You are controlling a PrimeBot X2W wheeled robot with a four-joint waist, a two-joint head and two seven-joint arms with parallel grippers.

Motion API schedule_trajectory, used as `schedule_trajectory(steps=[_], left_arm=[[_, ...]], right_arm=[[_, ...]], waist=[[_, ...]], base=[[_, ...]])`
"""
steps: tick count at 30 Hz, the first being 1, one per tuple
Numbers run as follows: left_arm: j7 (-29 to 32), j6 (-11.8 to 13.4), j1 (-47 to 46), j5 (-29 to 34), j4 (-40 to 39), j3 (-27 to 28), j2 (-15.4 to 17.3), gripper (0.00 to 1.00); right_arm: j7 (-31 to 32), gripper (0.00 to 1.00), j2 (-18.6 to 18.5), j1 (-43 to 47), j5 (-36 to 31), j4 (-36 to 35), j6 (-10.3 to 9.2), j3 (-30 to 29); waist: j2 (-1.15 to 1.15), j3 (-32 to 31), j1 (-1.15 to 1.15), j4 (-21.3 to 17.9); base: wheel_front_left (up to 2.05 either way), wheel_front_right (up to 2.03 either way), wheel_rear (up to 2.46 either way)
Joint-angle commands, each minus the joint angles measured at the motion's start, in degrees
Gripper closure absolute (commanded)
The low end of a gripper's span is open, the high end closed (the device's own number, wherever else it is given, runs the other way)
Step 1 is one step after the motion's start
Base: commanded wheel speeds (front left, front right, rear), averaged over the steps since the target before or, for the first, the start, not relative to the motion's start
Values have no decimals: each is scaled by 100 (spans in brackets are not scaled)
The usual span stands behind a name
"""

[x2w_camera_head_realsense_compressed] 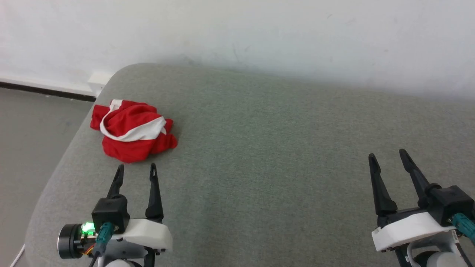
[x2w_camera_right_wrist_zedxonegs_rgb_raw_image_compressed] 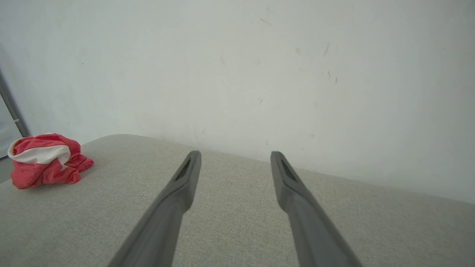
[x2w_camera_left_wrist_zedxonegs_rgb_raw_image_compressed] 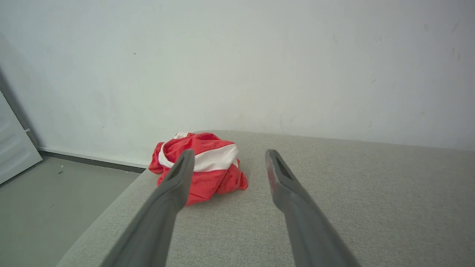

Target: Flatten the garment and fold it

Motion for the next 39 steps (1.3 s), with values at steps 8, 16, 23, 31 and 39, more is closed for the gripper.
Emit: schedule_trajectory(steps=[8, 16, 23, 31, 39], left_arm=[[-146, 97, -117, -26, 11, 58, 36, 0], [-242, -3, -829, -95, 206, 311, 315, 0], [-279, -364, -2094, -365, 1126, 492, 706, 0], [966, -1119, -3600, -602, 2548, 37, 1170, 0], [2582, -1232, -4464, -1514, 3421, -1047, 1730, 0]], right_arm=[[-147, 0, 13, 93, 78, -101, -6, -16], [-243, 0, 15, 38, 34, -195, -7, -66], [-326, 0, 17, -124, -53, -283, -8, -128], [-422, 0, 18, -393, -175, -410, -8, -199], [-518, 0, 20, -673, -276, -522, -9, -179]], waist=[[0, 59, 0, 342], [0, 275, 0, 466], [0, 642, 0, 498], [0, 1189, 0, 448], [0, 1751, 0, 212]], base=[[0, 0, 0], [0, 0, 0], [0, 0, 0], [0, 0, 0], [0, 0, 0]])
